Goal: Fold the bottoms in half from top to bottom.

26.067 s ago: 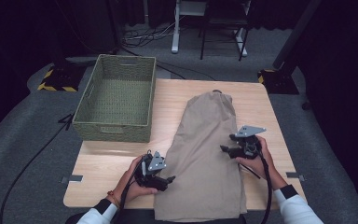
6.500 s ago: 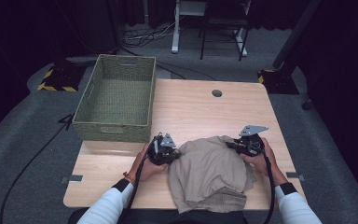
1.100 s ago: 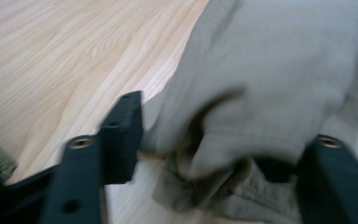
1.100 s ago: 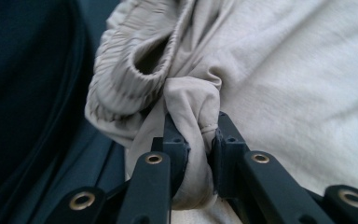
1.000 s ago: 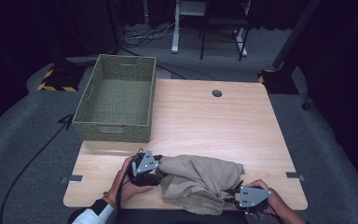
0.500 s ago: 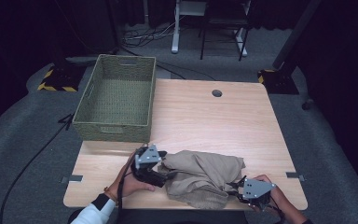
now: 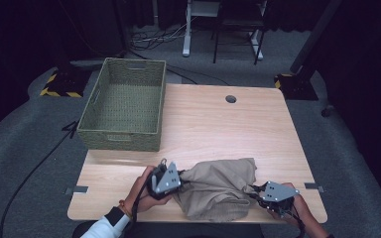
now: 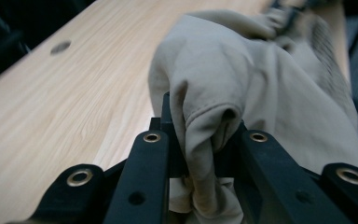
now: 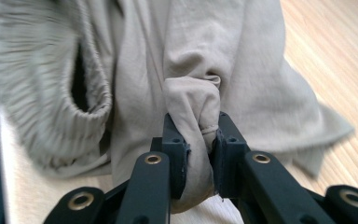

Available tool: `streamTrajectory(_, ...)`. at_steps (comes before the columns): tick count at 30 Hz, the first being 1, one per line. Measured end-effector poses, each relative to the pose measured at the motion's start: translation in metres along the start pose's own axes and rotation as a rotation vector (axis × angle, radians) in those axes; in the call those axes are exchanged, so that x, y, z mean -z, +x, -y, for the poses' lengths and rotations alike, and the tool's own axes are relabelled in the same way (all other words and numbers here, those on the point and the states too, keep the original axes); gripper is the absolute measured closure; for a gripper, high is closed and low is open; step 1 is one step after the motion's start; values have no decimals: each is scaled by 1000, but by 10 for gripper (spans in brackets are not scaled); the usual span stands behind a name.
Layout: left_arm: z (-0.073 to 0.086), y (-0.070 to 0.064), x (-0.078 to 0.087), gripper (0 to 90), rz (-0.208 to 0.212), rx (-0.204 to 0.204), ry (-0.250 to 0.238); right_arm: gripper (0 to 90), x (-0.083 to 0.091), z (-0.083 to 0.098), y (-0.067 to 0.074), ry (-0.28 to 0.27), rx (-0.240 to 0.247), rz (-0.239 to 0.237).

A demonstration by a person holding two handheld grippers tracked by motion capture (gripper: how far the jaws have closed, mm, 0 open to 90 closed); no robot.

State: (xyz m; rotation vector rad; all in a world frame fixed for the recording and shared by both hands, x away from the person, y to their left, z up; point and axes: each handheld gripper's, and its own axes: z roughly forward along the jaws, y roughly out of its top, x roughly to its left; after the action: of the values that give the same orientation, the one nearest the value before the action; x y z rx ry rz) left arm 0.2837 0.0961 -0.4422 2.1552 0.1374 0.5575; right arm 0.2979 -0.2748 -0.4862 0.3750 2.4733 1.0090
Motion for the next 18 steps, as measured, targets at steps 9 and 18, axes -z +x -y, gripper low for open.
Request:
streamTrajectory(9,15,-65,-25,813,185,-216,135,783,-6,7,-6,41,-28,58)
streamTrajectory(18,11,-64,-39,781,190,-200,178,784,-18,2,-18,69,-9,118)
